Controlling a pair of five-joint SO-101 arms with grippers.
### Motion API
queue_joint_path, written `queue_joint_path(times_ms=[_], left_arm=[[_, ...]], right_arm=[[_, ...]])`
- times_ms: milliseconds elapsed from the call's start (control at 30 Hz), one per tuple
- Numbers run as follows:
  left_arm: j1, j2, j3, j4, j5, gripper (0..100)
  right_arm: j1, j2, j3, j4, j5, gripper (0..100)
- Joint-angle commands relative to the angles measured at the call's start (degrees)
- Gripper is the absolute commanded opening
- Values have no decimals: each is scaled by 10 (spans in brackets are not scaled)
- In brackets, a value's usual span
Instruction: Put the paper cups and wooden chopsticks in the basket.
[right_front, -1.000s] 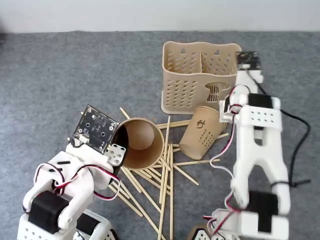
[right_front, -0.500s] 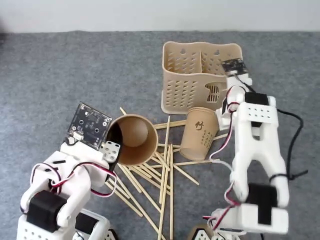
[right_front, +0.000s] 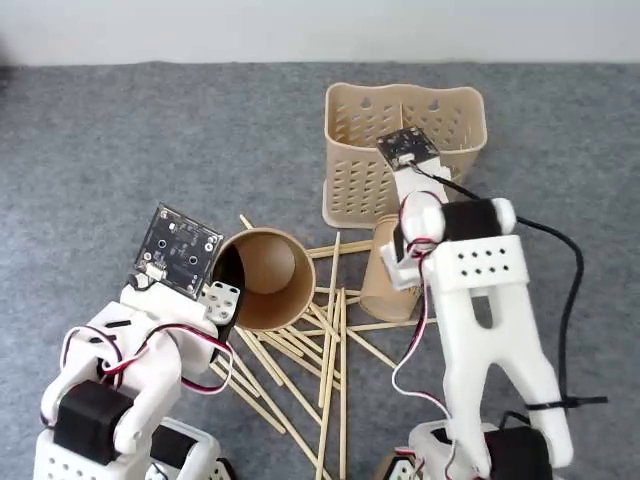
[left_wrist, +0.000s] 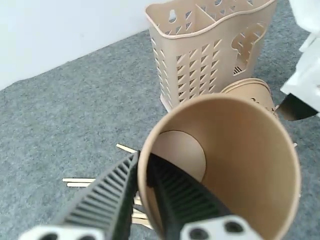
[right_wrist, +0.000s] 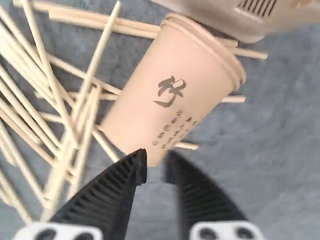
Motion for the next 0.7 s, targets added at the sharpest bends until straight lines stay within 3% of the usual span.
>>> queue_joint_path(times_ms=[0, 100, 167, 433, 667], left_arm=[[-4, -4, -30, 1, -13, 13], [-21, -4, -29, 1, -13, 13], [-35, -4, -29, 0, -13, 13], [-69, -4, -28, 0, -13, 13], [-73, -4, -27, 0, -13, 13]], right_arm=[[-20, -12, -25, 8, -161, 300], [-44, 9, -25, 5, -227, 451], [-66, 26, -27, 0, -251, 499], [-90, 122, -27, -76, -308, 504], [-82, 211, -27, -116, -307, 504]])
